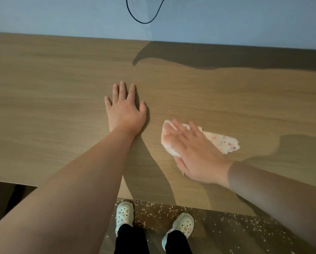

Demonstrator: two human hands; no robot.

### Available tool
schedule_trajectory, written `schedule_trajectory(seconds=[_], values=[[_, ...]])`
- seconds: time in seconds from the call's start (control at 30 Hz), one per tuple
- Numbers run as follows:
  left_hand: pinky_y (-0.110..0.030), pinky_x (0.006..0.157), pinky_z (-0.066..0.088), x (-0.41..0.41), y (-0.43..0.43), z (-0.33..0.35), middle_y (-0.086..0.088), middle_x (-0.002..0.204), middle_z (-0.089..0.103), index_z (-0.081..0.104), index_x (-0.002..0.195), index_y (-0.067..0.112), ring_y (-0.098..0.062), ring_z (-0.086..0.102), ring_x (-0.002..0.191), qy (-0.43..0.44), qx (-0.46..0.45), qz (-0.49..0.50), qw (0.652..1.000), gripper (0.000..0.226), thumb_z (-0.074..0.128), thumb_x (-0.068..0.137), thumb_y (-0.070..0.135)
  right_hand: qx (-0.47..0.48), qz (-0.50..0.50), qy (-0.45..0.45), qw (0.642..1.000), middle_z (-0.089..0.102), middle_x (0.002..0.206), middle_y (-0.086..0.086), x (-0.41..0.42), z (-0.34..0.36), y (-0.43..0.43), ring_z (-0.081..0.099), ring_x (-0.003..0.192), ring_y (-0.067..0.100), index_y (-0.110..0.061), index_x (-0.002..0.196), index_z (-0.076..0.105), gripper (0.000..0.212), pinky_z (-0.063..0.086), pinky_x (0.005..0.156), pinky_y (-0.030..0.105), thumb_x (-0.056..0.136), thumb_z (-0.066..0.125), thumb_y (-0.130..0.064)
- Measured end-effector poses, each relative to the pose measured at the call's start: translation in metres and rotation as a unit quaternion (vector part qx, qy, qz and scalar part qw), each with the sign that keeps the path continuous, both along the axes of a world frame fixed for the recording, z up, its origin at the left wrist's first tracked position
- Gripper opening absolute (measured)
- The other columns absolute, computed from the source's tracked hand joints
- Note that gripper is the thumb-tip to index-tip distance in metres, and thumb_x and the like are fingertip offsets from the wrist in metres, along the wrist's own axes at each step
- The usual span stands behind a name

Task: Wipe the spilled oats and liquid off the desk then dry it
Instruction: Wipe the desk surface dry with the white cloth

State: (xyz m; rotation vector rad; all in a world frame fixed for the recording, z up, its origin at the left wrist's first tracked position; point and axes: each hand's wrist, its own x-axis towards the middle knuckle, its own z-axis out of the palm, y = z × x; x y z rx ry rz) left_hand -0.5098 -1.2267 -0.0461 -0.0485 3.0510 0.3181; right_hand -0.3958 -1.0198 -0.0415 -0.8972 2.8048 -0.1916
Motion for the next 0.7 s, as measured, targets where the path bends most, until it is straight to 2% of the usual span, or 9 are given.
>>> schedule_trajectory(seconds=[0.07,0.1,0.17,0.23,0.3,0.5,0.6,0.67,0.7], values=[[-0.049,0.121,0.0,0.0,0.0,0.0,-0.006,0.164,0.006,0.019,0.156,0.024,-0.021,-0.003,0.151,0.001,0.001,0.001,1.0,0.064,0.033,0.098,0.045,-0.011,0.131,-0.031,0.991,0.015,0.161,0.003,0.006,0.008,0.002,0.007,0.15,0.021,-0.02,0.147,0.027,0.053,0.002,0.122,0.05,0.096,0.032,-0.033],[-0.049,0.121,0.0,0.0,0.0,0.0,-0.006,0.164,0.006,0.019,0.156,0.024,-0.022,-0.003,0.151,0.001,0.001,0.001,1.0,0.064,0.033,0.098,0.045,-0.01,0.127,-0.03,0.991,0.019,0.16,0.002,-0.006,0.01,0.008,0.016,0.149,0.021,-0.021,0.146,0.027,0.052,0.004,0.122,0.05,0.095,0.037,-0.029],[-0.05,0.121,0.0,0.0,0.0,0.0,-0.006,0.164,0.005,0.017,0.156,0.024,-0.022,-0.005,0.151,-0.002,-0.001,-0.001,1.0,0.064,0.032,0.098,0.046,0.005,-0.015,-0.02,1.0,0.023,0.157,0.005,-0.043,0.01,0.019,0.028,0.144,0.022,-0.021,0.145,0.026,0.055,0.01,0.12,0.054,0.093,0.042,-0.023],[-0.05,0.121,0.0,0.0,0.0,0.0,-0.006,0.164,0.004,0.016,0.156,0.024,-0.022,-0.005,0.151,-0.005,-0.004,-0.002,1.0,0.064,0.031,0.098,0.046,0.008,-0.196,0.007,0.98,0.015,0.162,0.007,-0.084,0.013,0.035,0.016,0.149,0.025,-0.019,0.149,0.028,0.056,0.008,0.12,0.058,0.094,0.037,-0.028],[-0.05,0.121,-0.001,-0.001,0.0,0.0,-0.006,0.164,0.003,0.015,0.156,0.024,-0.022,-0.006,0.151,-0.007,-0.008,0.0,1.0,0.064,0.031,0.098,0.046,0.005,-0.302,0.017,0.953,0.011,0.163,0.006,-0.108,0.013,0.037,0.006,0.151,0.025,-0.019,0.15,0.031,0.055,0.003,0.12,0.057,0.096,0.034,-0.032],[-0.05,0.12,-0.002,-0.001,-0.001,0.002,-0.006,0.164,0.002,0.014,0.156,0.024,-0.022,-0.007,0.151,-0.019,-0.007,-0.003,1.0,0.064,0.031,0.098,0.046,0.005,-0.011,-0.033,0.999,-0.004,0.162,-0.008,-0.083,0.011,-0.002,-0.007,0.149,0.011,-0.03,0.154,0.011,0.06,-0.011,0.119,0.043,0.097,0.027,-0.037],[-0.05,0.121,-0.001,-0.001,-0.001,0.003,-0.006,0.164,0.001,0.014,0.157,0.024,-0.023,-0.007,0.151,-0.021,-0.01,-0.005,1.0,0.065,0.03,0.098,0.047,0.022,-0.183,0.012,0.983,0.008,0.164,0.001,-0.101,0.007,0.021,0.006,0.151,0.021,-0.023,0.154,0.02,0.057,0.002,0.12,0.053,0.099,0.031,-0.033],[-0.05,0.121,-0.001,0.0,-0.001,0.003,-0.006,0.164,0.001,0.014,0.157,0.024,-0.023,-0.007,0.151,-0.022,-0.008,-0.005,1.0,0.065,0.03,0.098,0.047,0.013,-0.307,0.004,0.952,0.005,0.164,0.005,-0.094,0.008,0.021,0.002,0.151,0.024,-0.018,0.155,0.016,0.059,0.005,0.12,0.057,0.1,0.026,-0.035],[-0.05,0.121,-0.002,0.0,-0.001,0.003,-0.006,0.164,0.001,0.014,0.157,0.024,-0.022,-0.007,0.151,-0.021,-0.007,-0.003,1.0,0.065,0.03,0.098,0.046,0.007,-0.309,0.0,0.951,0.002,0.164,0.005,-0.081,0.007,0.011,-0.001,0.151,0.024,-0.018,0.156,0.013,0.06,0.006,0.12,0.057,0.1,0.024,-0.035]])
